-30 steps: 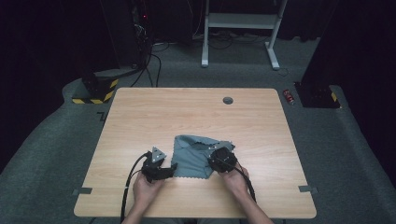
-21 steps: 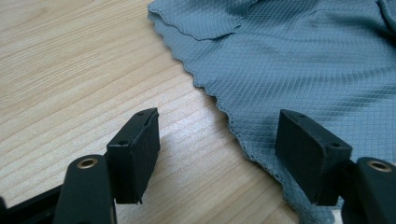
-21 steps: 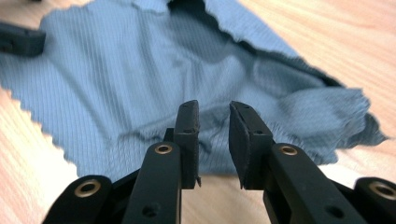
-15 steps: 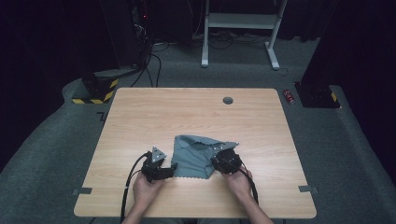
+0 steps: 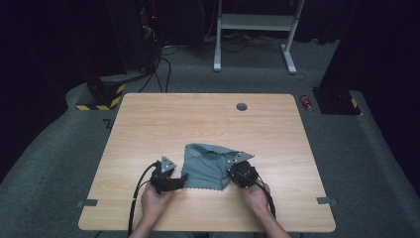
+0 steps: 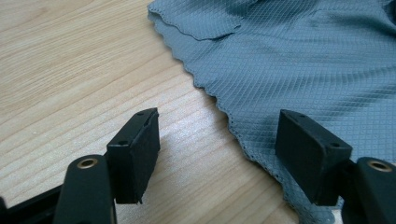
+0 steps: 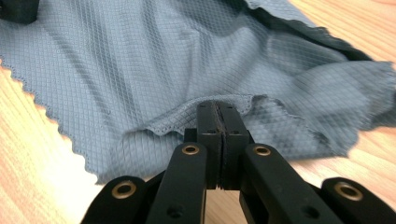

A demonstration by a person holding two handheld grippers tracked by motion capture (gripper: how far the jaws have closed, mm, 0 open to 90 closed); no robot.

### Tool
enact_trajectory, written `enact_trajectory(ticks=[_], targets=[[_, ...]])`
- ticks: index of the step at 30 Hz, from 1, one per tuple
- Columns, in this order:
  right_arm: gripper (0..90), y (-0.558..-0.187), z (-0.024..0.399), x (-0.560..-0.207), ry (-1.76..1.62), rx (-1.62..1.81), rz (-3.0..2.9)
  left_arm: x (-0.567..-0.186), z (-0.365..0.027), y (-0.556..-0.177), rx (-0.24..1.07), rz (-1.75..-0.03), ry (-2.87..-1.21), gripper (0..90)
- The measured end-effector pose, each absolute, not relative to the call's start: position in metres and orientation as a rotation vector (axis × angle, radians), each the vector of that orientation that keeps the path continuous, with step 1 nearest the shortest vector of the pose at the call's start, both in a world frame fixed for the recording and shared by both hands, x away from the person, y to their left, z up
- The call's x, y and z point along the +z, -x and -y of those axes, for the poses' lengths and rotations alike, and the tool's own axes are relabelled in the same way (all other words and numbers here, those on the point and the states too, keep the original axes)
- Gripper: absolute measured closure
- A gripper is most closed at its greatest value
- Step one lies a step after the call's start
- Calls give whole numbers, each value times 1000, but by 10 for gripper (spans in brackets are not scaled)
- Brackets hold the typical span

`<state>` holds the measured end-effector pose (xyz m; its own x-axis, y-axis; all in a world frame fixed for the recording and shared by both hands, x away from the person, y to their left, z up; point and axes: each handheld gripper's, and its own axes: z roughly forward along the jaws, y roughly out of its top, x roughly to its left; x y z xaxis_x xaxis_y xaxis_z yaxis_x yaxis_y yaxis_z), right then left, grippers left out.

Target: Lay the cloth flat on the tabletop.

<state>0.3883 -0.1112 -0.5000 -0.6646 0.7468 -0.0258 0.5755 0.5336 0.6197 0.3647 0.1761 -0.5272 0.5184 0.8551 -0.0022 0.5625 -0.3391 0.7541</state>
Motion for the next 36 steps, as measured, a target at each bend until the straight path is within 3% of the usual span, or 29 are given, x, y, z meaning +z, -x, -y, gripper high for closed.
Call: enact_trajectory(ticks=[11,26,30,36], targets=[[891,-368,135,-488,-1119,916,-2448,-527,-176,-365,520,-1153,-2041,311],[859,-336,171,-504,-1215,853,-2450,-527,-176,-364,523,-1151,-2043,315],[805,-339,168,-494,-1206,908,-2398,-525,-178,-359,502,-1140,-2041,408],[797,-346,162,-490,-1187,924,-2387,-522,-168,-344,446,-1063,-2096,533]])
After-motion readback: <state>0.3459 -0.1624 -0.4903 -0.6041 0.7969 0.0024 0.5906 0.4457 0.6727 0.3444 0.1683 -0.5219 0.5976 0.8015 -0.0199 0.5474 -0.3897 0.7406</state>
